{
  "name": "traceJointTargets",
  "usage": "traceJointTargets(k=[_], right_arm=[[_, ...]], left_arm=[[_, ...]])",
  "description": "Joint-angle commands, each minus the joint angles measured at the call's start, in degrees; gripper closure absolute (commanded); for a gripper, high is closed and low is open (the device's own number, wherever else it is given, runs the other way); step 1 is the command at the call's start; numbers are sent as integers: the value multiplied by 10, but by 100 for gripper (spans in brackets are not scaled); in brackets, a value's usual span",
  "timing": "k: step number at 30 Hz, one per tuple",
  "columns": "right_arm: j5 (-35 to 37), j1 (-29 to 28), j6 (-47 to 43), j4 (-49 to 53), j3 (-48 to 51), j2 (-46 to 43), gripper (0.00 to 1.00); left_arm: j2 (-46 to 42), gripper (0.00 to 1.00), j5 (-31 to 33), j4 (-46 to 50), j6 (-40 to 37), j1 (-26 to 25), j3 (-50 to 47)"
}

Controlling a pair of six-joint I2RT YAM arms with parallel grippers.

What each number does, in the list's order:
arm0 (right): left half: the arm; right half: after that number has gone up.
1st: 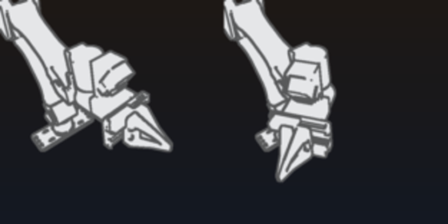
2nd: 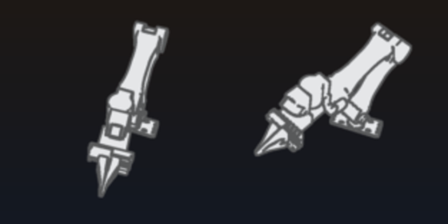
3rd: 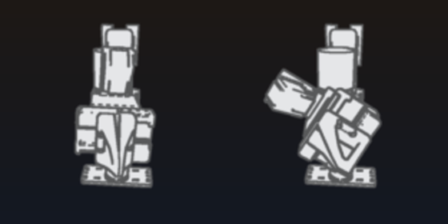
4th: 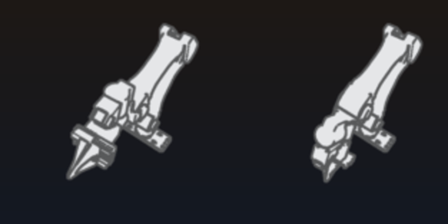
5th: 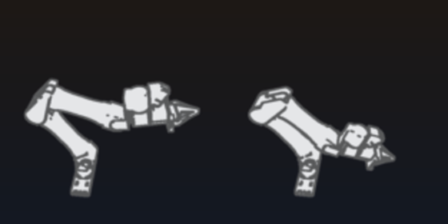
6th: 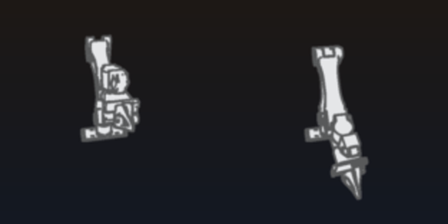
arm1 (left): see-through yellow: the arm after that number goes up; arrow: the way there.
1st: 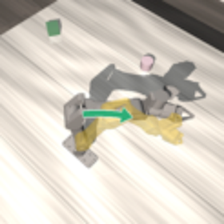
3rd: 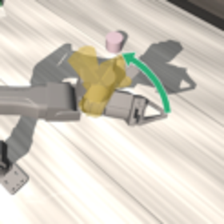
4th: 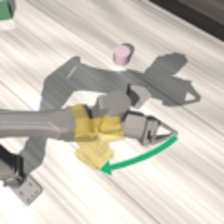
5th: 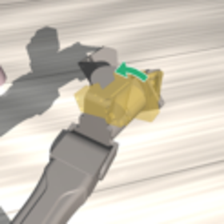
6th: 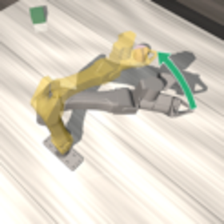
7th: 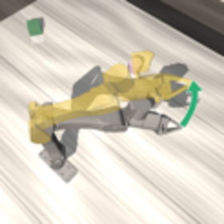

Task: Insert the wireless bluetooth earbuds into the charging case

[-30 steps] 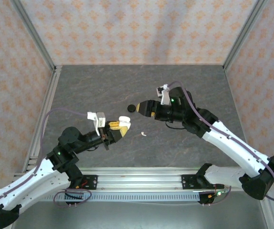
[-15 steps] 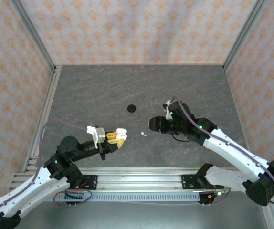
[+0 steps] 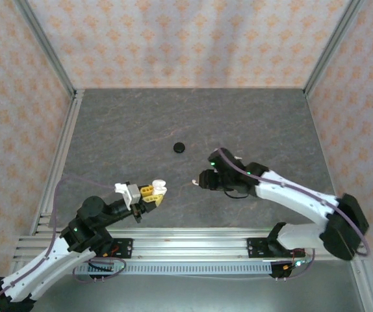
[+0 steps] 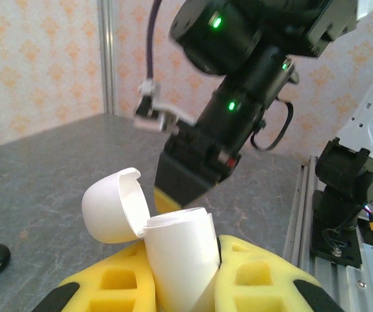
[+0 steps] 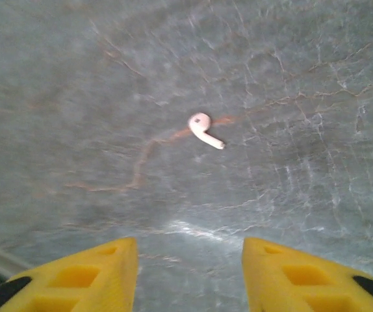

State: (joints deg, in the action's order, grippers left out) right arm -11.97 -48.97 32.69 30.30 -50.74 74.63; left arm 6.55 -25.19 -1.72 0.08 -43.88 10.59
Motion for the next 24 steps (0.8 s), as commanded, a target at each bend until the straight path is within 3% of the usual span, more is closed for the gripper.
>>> traceJointTargets(k=[1,11,17,24], right_arm=[[67,-25,-14,34,-58,67,61],[127,-46,-48,105,-199,262,67],[145,-46,-56,124,-230,309,67],[143,-46,-65,123,-254,350,66]], left_arm=[[-34,100,25,8,-3,-3,-12],[-41,100,28,10,-28,-6,-15],[7,100,-10,-18,-49,-6,-10],[1,100,-17,-29,-50,-6,-17]])
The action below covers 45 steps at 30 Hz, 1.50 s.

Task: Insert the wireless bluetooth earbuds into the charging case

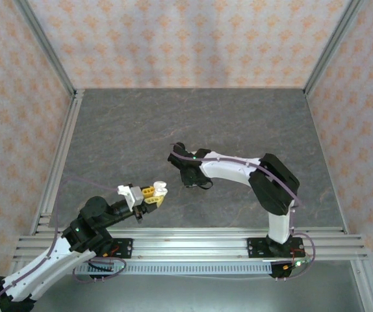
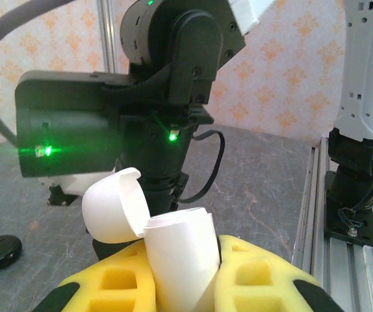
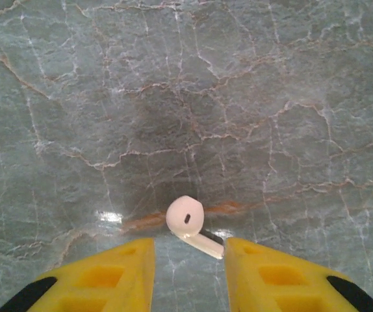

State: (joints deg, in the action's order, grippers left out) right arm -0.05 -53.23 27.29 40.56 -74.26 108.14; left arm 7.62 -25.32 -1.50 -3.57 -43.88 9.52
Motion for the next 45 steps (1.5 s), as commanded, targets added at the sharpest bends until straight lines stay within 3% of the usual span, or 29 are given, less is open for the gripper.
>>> traceJointTargets(k=[1,13,26,36,45], right_arm=[[23,-4,-12,20,-22,19,66],[26,-3,-26,24,-38,54,67],[-10,6,-20,25,-26,41,81],[-74,39,34,-37,52,-139,83],[-124,61,106,-73,93,-351,83]], left_arm=[[-13,100,-15,-31,-12,-7,-8],[-37,100,-7,-18,5,-6,-16],[-36,100,-10,-35,30,-6,-16],[4,100,-8,-115,28,-8,-17],[181,100,-7,-289,-53,-14,14]])
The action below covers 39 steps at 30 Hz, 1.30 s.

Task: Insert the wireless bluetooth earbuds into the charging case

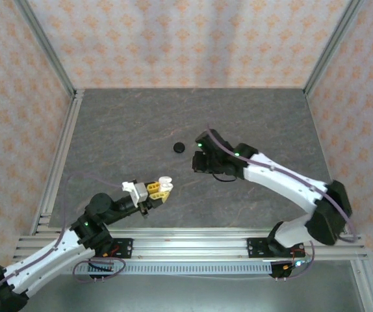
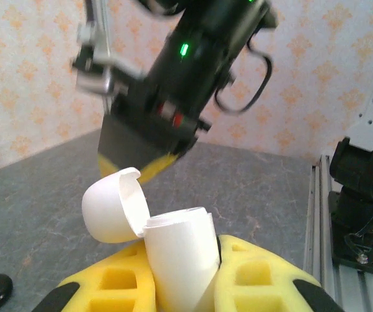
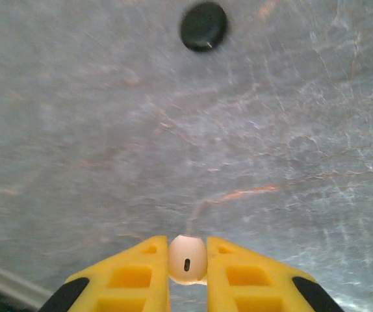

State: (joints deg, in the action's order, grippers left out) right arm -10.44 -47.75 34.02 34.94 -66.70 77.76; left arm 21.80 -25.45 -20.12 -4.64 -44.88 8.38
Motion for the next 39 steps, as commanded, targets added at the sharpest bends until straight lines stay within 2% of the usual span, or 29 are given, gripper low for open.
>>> traceJointTargets(k=[1,8,16,26,39], right_arm=[[-23,7,47,-20,20,-70,83],[-81,11,109,-50,14,-165,83],[-159,4,226,-190,66,-203,87],[-134,-52,278,-272,60,-199,87],[-82,-104,299,-369,100,-198,88]], left_arm=[[67,100,-11,-119,-51,-5,35],[206,100,-35,-225,-71,-9,79],[212,100,-5,-258,-84,-13,82],[174,100,28,-250,-97,-13,81],[183,100,46,-267,-79,-14,92]])
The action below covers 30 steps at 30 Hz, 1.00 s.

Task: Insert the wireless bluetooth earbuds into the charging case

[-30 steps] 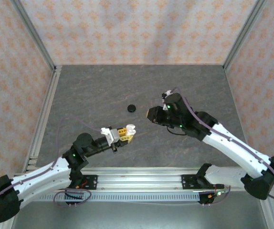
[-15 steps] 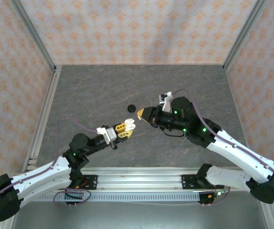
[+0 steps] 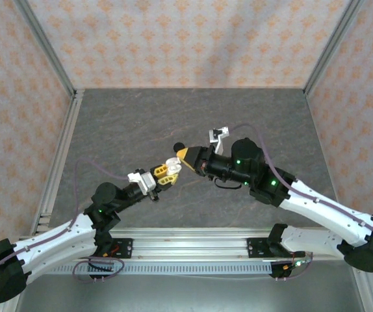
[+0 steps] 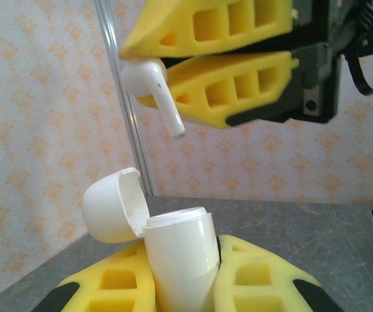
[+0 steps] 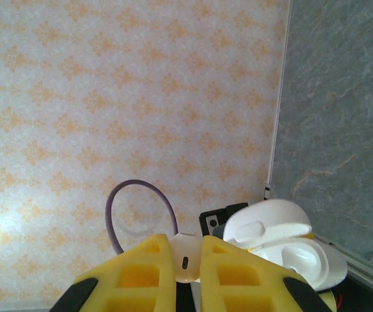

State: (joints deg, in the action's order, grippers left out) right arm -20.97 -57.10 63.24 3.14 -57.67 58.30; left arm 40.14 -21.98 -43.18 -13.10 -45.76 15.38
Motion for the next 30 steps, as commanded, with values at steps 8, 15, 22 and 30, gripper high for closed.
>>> traceJointTargets(k=[8,15,22,30], right_arm=[[51,-30,15,-83,29,0,88],[54,-38,25,-114,37,13,88],[69,-42,26,-121,49,16,88],[83,-42,31,-131,64,15,88]], left_arm=[[-2,100,20,-46,23,-5,25],[-3,100,22,-41,23,-5,28],[-6,100,26,-46,26,-5,26],[-11,100,25,-42,27,-5,27]])
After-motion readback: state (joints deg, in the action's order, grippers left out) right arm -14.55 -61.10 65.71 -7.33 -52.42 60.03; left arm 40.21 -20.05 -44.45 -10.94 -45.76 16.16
